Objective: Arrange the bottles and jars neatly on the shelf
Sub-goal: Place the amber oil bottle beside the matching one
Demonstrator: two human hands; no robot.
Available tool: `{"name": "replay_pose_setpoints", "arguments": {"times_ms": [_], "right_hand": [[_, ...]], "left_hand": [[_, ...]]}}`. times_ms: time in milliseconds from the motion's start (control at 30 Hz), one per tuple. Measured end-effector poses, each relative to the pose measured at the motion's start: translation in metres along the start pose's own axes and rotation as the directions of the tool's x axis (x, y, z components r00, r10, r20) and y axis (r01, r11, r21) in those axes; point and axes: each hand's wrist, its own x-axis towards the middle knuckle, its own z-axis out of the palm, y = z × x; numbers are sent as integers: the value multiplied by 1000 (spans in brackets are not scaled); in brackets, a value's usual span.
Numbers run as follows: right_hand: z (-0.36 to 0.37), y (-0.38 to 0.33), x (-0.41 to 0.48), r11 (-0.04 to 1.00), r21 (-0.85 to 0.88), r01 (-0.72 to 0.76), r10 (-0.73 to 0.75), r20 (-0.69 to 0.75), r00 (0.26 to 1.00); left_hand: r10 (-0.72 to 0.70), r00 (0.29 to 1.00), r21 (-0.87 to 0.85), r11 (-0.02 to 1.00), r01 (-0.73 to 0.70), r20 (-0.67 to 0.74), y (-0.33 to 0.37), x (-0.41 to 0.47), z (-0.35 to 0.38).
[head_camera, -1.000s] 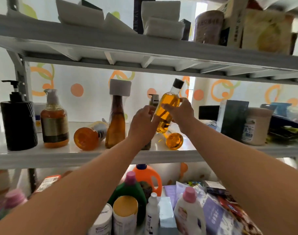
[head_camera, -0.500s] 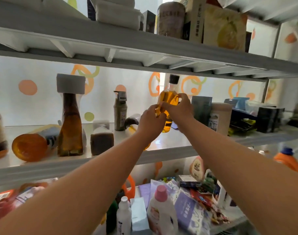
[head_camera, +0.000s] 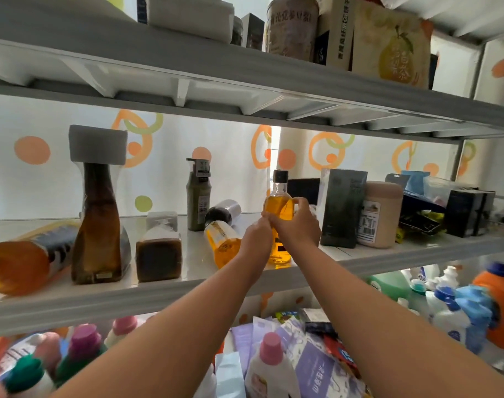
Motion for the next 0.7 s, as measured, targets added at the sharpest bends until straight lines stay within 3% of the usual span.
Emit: {"name": "replay_pose_setpoints", "arguments": {"times_ms": [100, 200, 300, 533, 700], "right_hand": [[3, 11, -3, 996, 79, 28, -27, -16, 1000], [4, 27, -9, 981, 191, 18, -50, 166, 985], [8, 44, -14, 998, -57, 39, -18, 319, 948], [15, 51, -23, 991, -135, 8, 15, 166, 986], [16, 53, -27, 982, -181, 48, -23, 138, 990]], "left_hand": [[-6, 999, -91, 996, 9, 34, -7, 0, 10], [-25, 998, -71, 997, 29, 57, -16, 5, 18], [-44, 999, -19, 999, 45, 25, -22, 14, 20], [72, 997, 169, 983, -72, 7, -36, 14, 26], [88, 996, 185, 979, -89, 12, -42, 16, 25]]}}
